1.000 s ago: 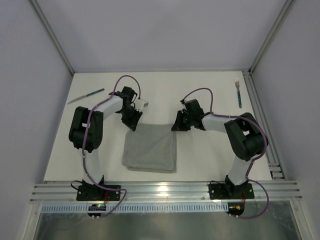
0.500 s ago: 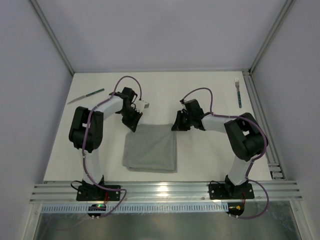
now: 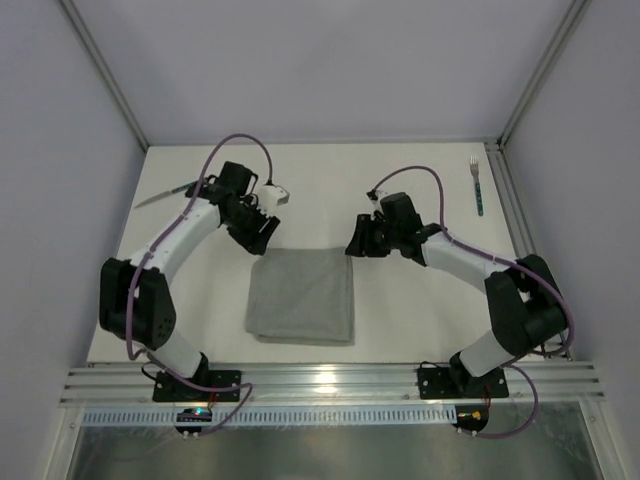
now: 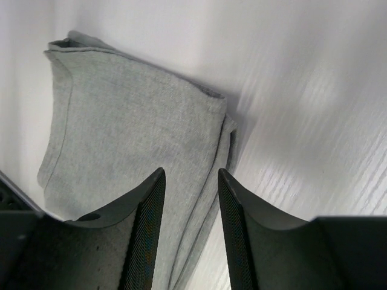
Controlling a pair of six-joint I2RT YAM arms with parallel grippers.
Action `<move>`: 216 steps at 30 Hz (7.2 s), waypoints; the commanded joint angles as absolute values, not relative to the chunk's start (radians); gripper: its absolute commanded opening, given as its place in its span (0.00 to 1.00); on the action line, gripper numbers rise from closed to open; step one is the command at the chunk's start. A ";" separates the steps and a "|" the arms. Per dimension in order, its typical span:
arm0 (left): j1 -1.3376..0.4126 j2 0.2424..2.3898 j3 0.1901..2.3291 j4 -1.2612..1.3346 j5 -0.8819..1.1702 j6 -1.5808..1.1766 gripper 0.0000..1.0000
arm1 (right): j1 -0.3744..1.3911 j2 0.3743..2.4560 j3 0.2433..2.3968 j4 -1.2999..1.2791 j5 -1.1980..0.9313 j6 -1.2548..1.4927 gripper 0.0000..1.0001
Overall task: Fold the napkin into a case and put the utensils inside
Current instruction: Smooth out the lower triangle-folded napkin at the center of the board, then rotate the lower triangle-folded napkin at the center of the board.
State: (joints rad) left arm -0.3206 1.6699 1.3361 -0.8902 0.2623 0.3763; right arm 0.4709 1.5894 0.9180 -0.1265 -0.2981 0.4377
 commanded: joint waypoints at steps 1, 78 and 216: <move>-0.331 1.530 1.266 -1.029 0.284 0.469 0.57 | 0.500 1.476 0.850 -0.186 -0.313 0.432 0.45; -1.333 0.977 0.368 -0.736 -0.348 0.951 0.00 | 0.844 1.273 0.491 -0.160 -0.374 0.747 0.03; -0.399 2.042 1.474 -0.976 0.385 0.152 0.53 | 0.348 1.726 0.989 -0.195 -0.411 0.296 0.25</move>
